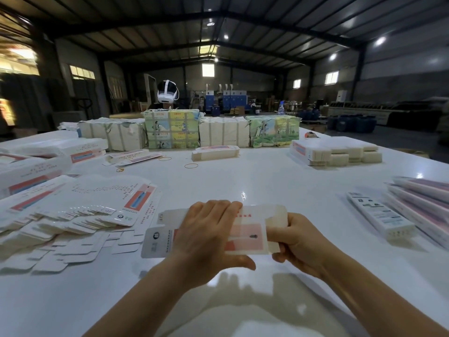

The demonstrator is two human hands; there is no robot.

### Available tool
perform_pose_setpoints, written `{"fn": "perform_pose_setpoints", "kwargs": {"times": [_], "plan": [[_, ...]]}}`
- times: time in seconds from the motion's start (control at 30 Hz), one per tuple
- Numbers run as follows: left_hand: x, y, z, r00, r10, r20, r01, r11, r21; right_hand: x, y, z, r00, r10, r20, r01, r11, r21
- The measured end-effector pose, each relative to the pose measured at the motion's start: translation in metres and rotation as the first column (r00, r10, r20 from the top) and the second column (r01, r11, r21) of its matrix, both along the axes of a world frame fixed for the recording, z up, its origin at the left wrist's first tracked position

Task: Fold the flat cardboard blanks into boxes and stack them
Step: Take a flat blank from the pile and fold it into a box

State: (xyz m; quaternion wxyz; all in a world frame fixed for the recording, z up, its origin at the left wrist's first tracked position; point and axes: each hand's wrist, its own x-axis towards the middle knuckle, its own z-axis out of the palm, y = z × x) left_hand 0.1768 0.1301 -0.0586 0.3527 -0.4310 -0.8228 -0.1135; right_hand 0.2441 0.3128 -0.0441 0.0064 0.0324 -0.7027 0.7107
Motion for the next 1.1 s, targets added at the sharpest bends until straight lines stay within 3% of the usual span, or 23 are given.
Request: {"fn": "perform_pose_setpoints", "kwargs": {"times": [0.1, 0.17, 0.27, 0.37, 0.63, 0.77, 0.9, 1.1], "plan": [[0.003, 0.000, 0.002, 0.997, -0.041, 0.073, 0.041, 0.999, 0.008, 0.000, 0.006, -0.001, 0.998, -0.053, -0.015, 0.054, 0.996, 0.076], [0.002, 0.000, 0.003, 0.999, -0.048, 0.011, 0.049, 0.999, -0.023, -0.001, 0.009, -0.002, 0.998, -0.066, -0.001, 0.066, 0.997, 0.047], [0.005, 0.002, 0.002, 1.000, -0.028, 0.000, 0.028, 0.997, -0.073, -0.001, 0.008, -0.002, 0.998, -0.027, 0.048, 0.031, 0.995, -0.091], [0.006, 0.006, 0.002, 0.990, -0.084, 0.115, 0.082, 0.996, 0.026, 0.000, 0.003, 0.001, 0.996, 0.058, 0.064, -0.038, 0.958, -0.284], [0.012, 0.018, 0.006, 0.952, -0.182, 0.244, 0.124, 0.964, 0.234, 0.003, -0.003, 0.004, 0.950, 0.300, -0.083, -0.285, 0.730, -0.622], [0.014, 0.017, 0.009, 0.969, -0.180, 0.168, 0.133, 0.957, 0.258, 0.005, -0.004, 0.009, 0.953, 0.282, -0.108, -0.290, 0.752, -0.592], [0.016, 0.013, 0.010, 0.984, -0.139, 0.114, 0.123, 0.983, 0.138, 0.006, 0.002, 0.012, 0.988, 0.157, 0.001, -0.140, 0.885, -0.444], [0.014, 0.006, 0.018, 0.995, -0.056, -0.081, 0.052, 0.997, -0.050, 0.008, 0.007, 0.014, 0.994, 0.095, 0.049, -0.077, 0.954, -0.291]]}}
